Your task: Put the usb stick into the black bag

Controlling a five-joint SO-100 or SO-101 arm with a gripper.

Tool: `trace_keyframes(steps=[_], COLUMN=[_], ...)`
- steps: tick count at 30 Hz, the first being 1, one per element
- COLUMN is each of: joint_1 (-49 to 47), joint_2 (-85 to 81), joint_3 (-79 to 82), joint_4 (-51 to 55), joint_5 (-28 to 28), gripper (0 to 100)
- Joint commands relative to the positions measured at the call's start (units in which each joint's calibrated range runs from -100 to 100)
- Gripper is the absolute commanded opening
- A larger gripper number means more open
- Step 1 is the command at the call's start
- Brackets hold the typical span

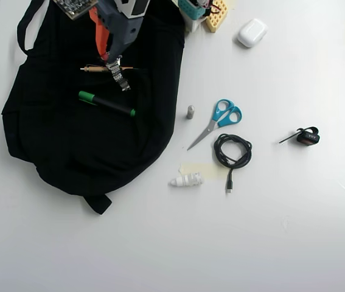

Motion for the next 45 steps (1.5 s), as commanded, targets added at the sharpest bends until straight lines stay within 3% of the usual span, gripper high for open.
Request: trace_keyframes(steps=[1,5,8,10,11,12,15,17,19,21,23,33,39,45], joint_1=[4.61,4.01,4.46,4.24,3.79,1.85,-18.42,-34.88,-45.80,-51.93,-52.01,-51.93,-51.93,-51.93], joint_2=[-0.81,-0.81,-1.80,-1.89,-2.22,-4.21,-28.03,-40.81,-49.69,-59.81,-66.20,-67.20,-67.28,-67.28], joint_3=[9.62,16.90,16.54,16.27,16.00,16.09,19.23,32.08,47.99,65.69,79.16,79.16,79.16,79.16], joint_4=[-11.78,-18.50,-18.58,-18.50,-18.50,-17.72,-5.23,-2.82,-3.94,-14.36,-24.70,-12.64,-10.74,-8.85], joint_5=[-0.24,-0.29,-0.24,-0.29,-0.29,-0.24,-0.34,-0.29,-0.29,-0.29,-0.29,-0.34,-0.81,-10.57], gripper=[2,3,18,12,2,2,2,2,2,2,2,2,2,2])
